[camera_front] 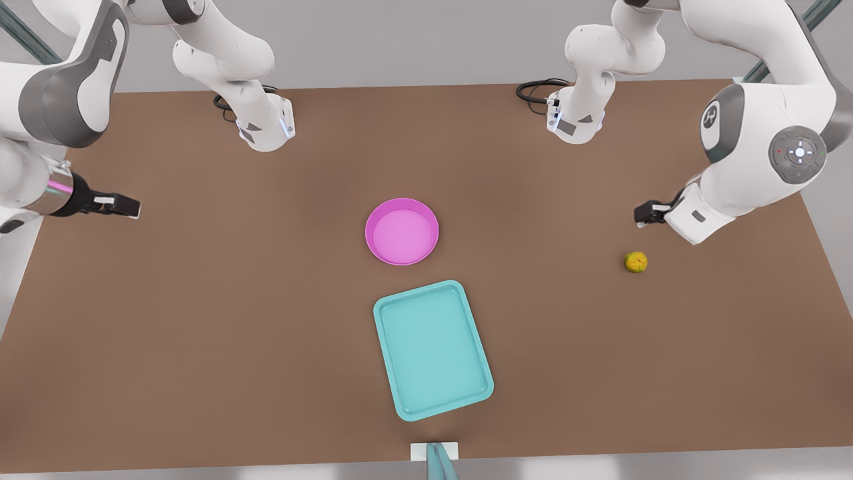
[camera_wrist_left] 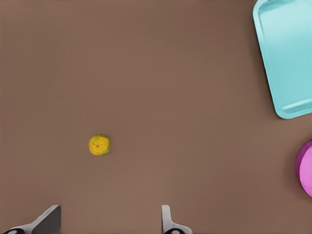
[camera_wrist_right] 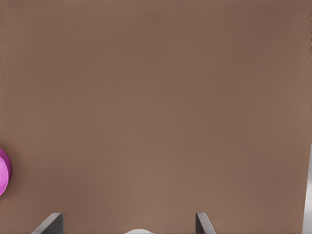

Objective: Place the orange on the plate with the left arm and the plate on the tray with the right arm

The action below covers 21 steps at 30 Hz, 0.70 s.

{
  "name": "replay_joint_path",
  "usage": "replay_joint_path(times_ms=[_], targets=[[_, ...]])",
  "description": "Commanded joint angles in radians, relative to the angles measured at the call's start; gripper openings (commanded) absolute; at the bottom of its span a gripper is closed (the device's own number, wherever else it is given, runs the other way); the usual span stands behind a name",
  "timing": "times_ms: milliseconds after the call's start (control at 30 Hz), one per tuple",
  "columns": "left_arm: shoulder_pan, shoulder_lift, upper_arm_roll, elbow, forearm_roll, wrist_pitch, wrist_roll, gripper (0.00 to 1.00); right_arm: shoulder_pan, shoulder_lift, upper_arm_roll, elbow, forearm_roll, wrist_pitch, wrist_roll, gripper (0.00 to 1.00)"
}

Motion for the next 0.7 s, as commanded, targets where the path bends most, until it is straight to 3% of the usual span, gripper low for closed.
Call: replay_joint_path(times_ms=[0,33,100,200,467,667], targets=[[0.002,0.0,0.003,-0.003,-0.002,0.046,-0.02,1.0,0.001,-0.001,0.0,-0.001,-0.001,0.049,0.009,1.0],[0.002,0.017,0.004,-0.037,-0.002,0.048,-0.025,1.0,0.001,-0.001,0.0,-0.001,-0.001,0.049,0.009,1.0],[0.005,0.026,0.05,-0.291,-0.004,0.285,-0.098,1.0,0.001,-0.001,0.0,-0.001,0.001,0.049,0.007,1.0],[0.012,0.103,0.095,-0.506,-0.005,0.603,0.088,1.0,0.001,0.002,0.0,-0.001,0.001,0.049,0.01,1.0],[0.077,0.21,0.144,-0.54,-0.004,0.7,0.492,1.0,0.001,0.005,0.0,-0.002,0.001,0.048,0.007,1.0],[0.088,0.259,0.148,-0.581,-0.014,0.786,0.5,1.0,0.006,0.008,0.0,-0.002,0.001,0.046,0.012,1.0]])
